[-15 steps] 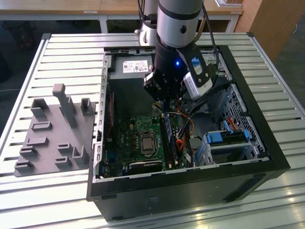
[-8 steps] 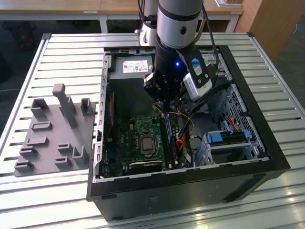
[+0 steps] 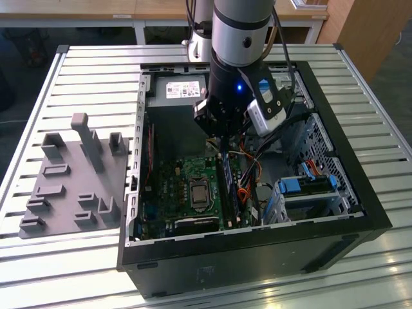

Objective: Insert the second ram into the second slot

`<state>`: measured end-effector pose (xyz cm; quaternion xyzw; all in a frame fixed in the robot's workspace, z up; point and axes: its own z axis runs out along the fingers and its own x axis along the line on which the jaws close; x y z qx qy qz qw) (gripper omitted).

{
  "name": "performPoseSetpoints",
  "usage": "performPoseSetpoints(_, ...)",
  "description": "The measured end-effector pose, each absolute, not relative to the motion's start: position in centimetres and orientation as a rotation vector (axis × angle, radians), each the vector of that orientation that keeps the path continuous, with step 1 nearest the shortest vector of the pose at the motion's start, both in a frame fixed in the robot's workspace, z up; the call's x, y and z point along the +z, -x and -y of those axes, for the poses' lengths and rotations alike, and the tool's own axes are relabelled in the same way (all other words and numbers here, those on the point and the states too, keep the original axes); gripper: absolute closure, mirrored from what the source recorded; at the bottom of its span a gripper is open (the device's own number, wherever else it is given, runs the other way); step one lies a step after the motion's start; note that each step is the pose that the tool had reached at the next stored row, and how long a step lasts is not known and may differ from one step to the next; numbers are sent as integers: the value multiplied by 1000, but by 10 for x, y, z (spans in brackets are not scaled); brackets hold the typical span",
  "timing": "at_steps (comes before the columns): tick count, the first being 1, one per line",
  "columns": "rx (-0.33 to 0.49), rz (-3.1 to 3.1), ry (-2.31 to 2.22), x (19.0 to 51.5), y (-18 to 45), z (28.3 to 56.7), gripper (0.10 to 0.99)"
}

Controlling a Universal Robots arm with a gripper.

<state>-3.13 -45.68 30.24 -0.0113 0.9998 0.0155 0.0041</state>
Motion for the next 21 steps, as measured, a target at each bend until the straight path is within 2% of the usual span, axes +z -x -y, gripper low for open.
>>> performPoseSetpoints(21,48,-3133,35,298,32,457,949)
